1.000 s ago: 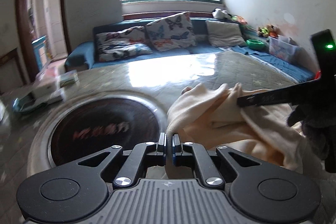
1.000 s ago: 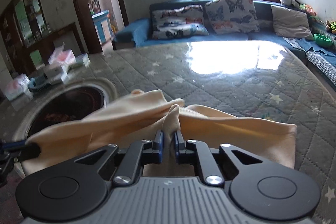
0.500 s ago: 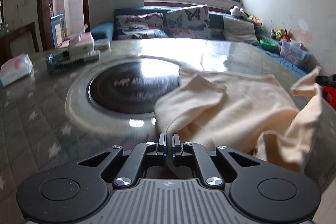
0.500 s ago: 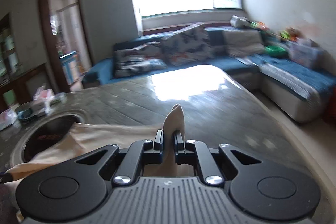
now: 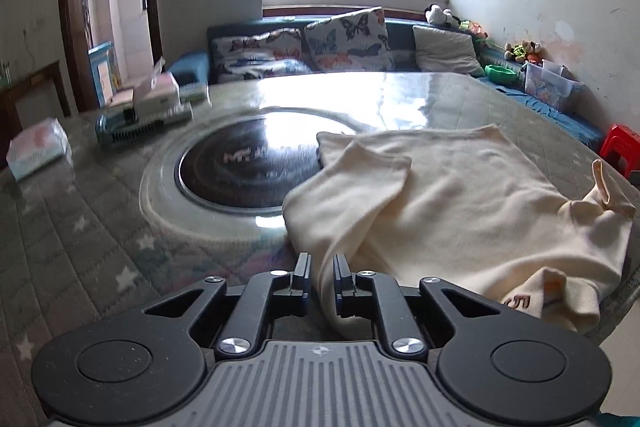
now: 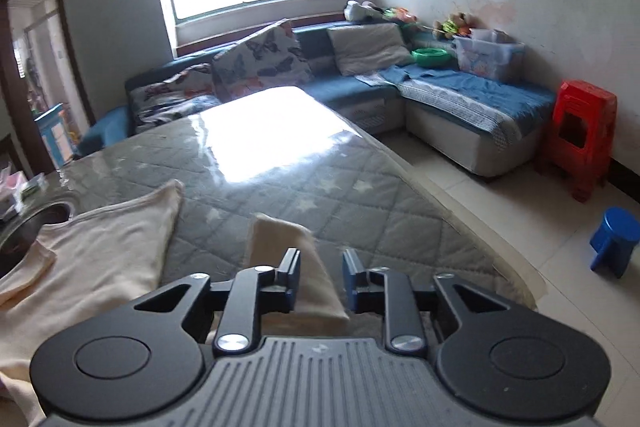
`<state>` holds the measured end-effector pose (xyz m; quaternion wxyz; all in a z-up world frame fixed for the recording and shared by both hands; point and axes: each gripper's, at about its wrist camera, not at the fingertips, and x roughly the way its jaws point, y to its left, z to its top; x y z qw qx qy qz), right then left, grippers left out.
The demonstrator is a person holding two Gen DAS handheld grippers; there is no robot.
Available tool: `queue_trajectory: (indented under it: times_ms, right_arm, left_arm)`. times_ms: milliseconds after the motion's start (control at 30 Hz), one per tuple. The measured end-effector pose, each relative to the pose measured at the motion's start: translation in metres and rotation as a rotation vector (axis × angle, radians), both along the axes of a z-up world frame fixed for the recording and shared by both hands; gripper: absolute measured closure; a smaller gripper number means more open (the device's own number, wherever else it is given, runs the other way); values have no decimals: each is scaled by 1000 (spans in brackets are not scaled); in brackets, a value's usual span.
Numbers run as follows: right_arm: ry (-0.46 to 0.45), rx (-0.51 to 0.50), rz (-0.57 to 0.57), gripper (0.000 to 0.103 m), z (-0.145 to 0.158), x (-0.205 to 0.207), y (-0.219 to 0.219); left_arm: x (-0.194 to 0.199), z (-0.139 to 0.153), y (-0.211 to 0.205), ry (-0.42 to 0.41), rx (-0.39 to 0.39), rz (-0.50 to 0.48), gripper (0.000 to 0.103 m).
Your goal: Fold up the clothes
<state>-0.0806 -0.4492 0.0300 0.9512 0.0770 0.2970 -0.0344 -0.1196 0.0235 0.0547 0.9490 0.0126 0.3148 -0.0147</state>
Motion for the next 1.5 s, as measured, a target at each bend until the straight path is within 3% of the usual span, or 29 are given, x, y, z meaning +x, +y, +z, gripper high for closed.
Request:
queue_trajectory:
  times_ms: [67, 200, 267, 400, 567, 667, 833, 1000, 1133, 1300, 1367, 1400, 1500]
  right_arm:
    - [2, -32, 43, 73, -2, 3, 11]
    - [10, -96, 124, 48, -7, 10, 33]
    - [36, -158, 175, 39, -15, 13, 47]
    - [78, -255, 169, 38, -28, 21, 56]
    - [68, -283, -47, 37, -22, 30, 18]
    - [43, -260, -119, 37, -11, 26, -3]
    - [-22, -220, -34, 38, 0, 10, 2]
    - [-120, -270, 49, 39, 14, 4, 28]
    - [-112, -220, 102, 38, 22, 10, 34]
    - [-41, -179, 154, 38, 5, 21, 44]
    - [-4, -161, 165, 38, -6, 25, 47]
    - [9, -153, 159, 38, -10, 27, 45]
    - [50, -126, 142, 38, -22, 33, 41]
  left_arm:
    - [4, 3, -3, -13, 7, -4, 89]
    - [13, 8, -9, -27, 14, -24, 73]
    - [20, 7, -14, -26, 20, -36, 73]
    - [35, 4, -26, -16, 33, -65, 72]
    - [54, -4, -42, 0, 63, -107, 70]
    - [66, -8, -50, 10, 83, -122, 70]
    - [83, -15, -58, 29, 101, -127, 70]
    - [96, -21, -62, 51, 121, -132, 70]
    - [108, -27, -67, 69, 124, -143, 70]
    - [124, -33, -70, 72, 123, -140, 70]
    - [129, -32, -67, 66, 112, -126, 79]
    - [130, -31, -64, 56, 108, -120, 92]
    - [127, -24, -50, 14, 77, -81, 100]
